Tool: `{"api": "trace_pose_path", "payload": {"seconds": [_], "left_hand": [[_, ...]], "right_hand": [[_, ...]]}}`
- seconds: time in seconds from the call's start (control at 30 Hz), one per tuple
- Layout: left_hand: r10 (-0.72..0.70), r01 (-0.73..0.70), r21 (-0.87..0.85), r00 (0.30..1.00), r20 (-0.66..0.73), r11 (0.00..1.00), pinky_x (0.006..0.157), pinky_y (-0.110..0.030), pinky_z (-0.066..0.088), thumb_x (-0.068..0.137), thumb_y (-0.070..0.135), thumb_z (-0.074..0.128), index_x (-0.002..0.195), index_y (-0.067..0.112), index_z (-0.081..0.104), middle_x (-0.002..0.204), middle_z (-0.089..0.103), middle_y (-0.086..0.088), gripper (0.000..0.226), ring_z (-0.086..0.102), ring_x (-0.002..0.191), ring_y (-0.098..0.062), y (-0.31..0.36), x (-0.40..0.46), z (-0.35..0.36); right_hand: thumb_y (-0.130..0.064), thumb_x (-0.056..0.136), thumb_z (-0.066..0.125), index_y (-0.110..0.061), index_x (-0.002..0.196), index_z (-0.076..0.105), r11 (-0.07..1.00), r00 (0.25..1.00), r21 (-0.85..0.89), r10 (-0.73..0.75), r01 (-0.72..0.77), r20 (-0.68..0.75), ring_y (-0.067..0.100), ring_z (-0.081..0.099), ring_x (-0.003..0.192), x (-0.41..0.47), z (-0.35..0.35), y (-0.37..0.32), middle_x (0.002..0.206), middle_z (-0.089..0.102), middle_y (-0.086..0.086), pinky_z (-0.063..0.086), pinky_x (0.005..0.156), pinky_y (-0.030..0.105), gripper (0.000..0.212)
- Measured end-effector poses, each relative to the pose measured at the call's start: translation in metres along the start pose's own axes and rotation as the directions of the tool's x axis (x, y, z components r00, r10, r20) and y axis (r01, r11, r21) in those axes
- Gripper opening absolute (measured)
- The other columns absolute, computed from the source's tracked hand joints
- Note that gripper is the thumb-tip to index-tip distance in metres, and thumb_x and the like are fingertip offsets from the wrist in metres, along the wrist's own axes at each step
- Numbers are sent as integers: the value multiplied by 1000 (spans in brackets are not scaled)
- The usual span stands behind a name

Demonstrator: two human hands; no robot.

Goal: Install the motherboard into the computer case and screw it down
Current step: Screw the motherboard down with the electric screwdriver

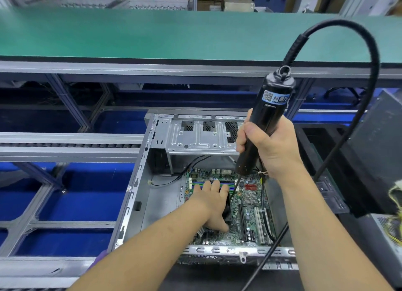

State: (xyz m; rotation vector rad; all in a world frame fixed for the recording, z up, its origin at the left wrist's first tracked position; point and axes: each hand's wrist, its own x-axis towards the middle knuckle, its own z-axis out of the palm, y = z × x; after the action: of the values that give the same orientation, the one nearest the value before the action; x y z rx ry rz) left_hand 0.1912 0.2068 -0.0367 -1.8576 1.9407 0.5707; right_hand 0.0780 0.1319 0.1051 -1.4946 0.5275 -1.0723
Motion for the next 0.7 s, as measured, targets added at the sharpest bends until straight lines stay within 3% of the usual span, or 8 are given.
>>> {"api": "trace_pose_path", "payload": {"seconds": [0.43,0.7], "left_hand": [[-18,19,59,1000,-5,998,111,-63,24,80,66,61,155,14,-2,157,10,-15,111,16,142,-42,4,0,1],[-34,33,78,999,17,996,111,-64,25,81,67,60,155,12,-2,157,11,-15,111,18,141,-43,6,-1,-2]], "right_hand": [[-28,75,71,-11,82,56,999,999,49,-5,2,53,24,53,50,-7,5,2,59,59,7,49,55,35,23],[-29,75,71,-11,85,55,999,1000,41,8,-8,16,22,55,50,-6,4,2,59,60,5,50,56,34,27]]}}
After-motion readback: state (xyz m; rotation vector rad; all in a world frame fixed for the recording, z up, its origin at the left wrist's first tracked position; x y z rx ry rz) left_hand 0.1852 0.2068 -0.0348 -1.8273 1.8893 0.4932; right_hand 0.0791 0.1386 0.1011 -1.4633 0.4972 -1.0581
